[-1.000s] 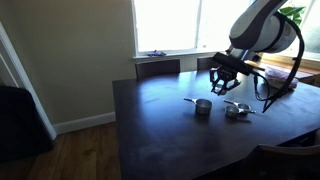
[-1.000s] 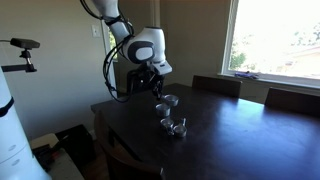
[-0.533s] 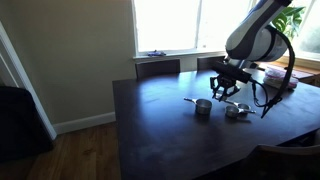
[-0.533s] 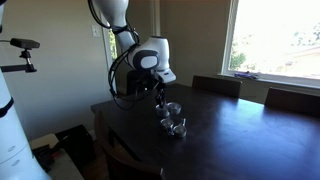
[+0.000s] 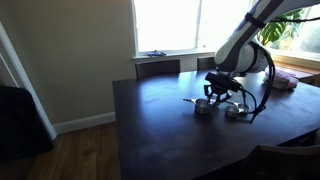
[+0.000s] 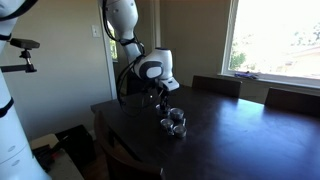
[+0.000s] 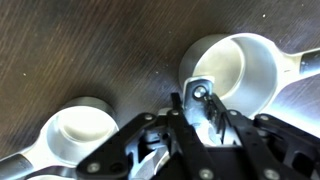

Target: Separate the measuring cups from each other

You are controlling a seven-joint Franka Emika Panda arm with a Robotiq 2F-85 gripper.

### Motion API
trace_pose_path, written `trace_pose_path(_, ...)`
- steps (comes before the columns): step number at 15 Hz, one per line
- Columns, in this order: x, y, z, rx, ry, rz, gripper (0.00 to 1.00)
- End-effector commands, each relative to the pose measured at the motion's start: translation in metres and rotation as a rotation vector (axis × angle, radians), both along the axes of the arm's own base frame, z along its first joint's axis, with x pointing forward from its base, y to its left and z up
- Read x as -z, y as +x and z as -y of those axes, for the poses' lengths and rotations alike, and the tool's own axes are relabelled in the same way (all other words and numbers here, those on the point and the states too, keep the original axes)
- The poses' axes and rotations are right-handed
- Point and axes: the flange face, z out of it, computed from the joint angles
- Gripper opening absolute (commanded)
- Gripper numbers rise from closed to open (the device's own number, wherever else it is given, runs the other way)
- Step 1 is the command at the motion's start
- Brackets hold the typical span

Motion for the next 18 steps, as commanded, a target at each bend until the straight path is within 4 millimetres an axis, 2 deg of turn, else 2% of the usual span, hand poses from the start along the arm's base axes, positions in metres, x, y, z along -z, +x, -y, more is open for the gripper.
trace_pose_path(1,-0.004,-0.001,-0.002,-0.038,-0.004,0.018,0.56)
trace_pose_path(8,-0.032,-0.021,-0.014,-0.156,0.031,-0.004,0.98)
trace_pose_path(13,-0.048,-0.045,-0.011,-0.332,0.058,-0.154,1.00)
trace_pose_path(18,-0.054,-0.036,0.004,-0.243,0.033,-0.167,1.00)
